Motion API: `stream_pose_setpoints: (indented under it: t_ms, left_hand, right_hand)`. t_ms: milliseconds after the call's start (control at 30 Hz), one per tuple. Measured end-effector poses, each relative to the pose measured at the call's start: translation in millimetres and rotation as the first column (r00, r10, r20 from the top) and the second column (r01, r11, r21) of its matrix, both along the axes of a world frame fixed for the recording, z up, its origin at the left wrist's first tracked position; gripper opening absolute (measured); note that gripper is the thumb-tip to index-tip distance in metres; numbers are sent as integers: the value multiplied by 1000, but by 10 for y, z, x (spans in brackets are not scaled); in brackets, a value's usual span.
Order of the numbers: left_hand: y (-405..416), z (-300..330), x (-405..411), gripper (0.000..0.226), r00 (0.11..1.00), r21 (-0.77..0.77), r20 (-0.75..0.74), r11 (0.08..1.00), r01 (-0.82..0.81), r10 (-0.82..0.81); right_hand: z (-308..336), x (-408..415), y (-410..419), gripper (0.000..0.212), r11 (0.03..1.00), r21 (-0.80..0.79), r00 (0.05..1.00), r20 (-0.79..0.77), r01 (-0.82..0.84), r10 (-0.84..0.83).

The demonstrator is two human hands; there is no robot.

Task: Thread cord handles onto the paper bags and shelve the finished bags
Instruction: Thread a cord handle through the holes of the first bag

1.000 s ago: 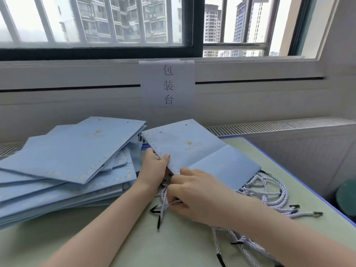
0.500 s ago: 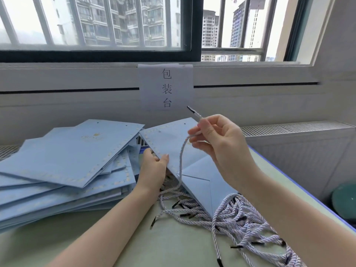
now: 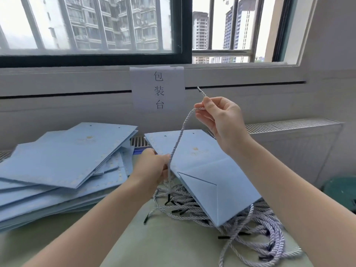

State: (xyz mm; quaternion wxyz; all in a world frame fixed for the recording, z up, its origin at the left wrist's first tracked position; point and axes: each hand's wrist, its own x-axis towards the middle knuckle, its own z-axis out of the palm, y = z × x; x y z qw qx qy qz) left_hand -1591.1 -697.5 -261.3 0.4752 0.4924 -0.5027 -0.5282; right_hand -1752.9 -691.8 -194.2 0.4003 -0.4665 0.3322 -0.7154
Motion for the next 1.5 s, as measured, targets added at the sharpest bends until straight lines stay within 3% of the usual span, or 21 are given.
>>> stream_pose_setpoints:
  t_ms: [133, 233, 367, 400, 467, 500, 533, 600, 667, 733, 867, 1033, 1200, 1400, 1500]
  left_hand:
    - [70, -125, 58, 12, 994, -12, 106, 1000, 3, -2]
    - [152, -190, 104, 5, 965, -27, 261, 1000, 9, -2]
    - [222, -216, 117, 24, 884, 26, 466, 999, 21, -30]
    - [261, -191, 107, 27, 802, 13, 596, 999, 35, -36]
    - [306, -134, 96, 23, 471, -113, 880, 989, 93, 56]
    - [317, -93, 85, 16, 332, -194, 932, 973, 127, 143]
    - [323, -49, 69, 10, 265, -258, 941, 954, 156, 211]
    - [255, 2, 11, 20, 230, -297, 940, 937, 184, 252]
    - [98, 2, -29, 32, 262, -311, 930, 930, 194, 257]
    - [-49, -45, -66, 25, 290, -324, 920, 928, 182, 264]
    - [-185, -289, -67, 22, 232, -320, 927, 943, 85, 294]
    - [-283, -429, 49, 30, 481, -444, 765, 892, -88, 428]
    - [-340, -463, 101, 31, 711, -519, 513, 833, -189, 481]
    - [-359, -421, 111, 29, 760, -535, 436, 818, -213, 483]
    - [-342, -391, 114, 28, 810, -551, 347, 801, -232, 473]
  right_hand:
    - [-273, 6, -115, 15, 996, 67, 997, -39, 64, -62]
    - [-436, 19, -187, 15, 990, 98, 992, -87, 103, -94]
    - [-522, 70, -268, 12, 981, 142, 967, -238, 131, -94]
    - [-532, 80, -292, 11, 977, 164, 960, -267, 134, -87]
    - [-543, 110, -350, 11, 969, 209, 953, -295, 130, -65]
    - [-545, 129, -383, 11, 964, 232, 951, -306, 127, -52]
    - [-547, 151, -422, 12, 959, 254, 946, -322, 128, -41]
    - [-555, 199, -502, 13, 947, 291, 929, -369, 133, -17]
    - [-585, 254, -586, 14, 938, 310, 894, -448, 154, 1]
    - [-651, 304, -641, 16, 940, 276, 819, -573, 201, -6]
    - [-852, 374, -658, 19, 957, 153, 644, -764, 247, -44]
    - [-953, 396, -677, 15, 977, 39, 515, -854, 210, -77]
    - [-990, 453, -662, 16, 988, -82, 472, -871, 130, -134]
    - [-1014, 471, -645, 25, 984, -174, 420, -891, 30, -170]
    - [-1014, 463, -623, 25, 980, -200, 446, -878, -17, -171]
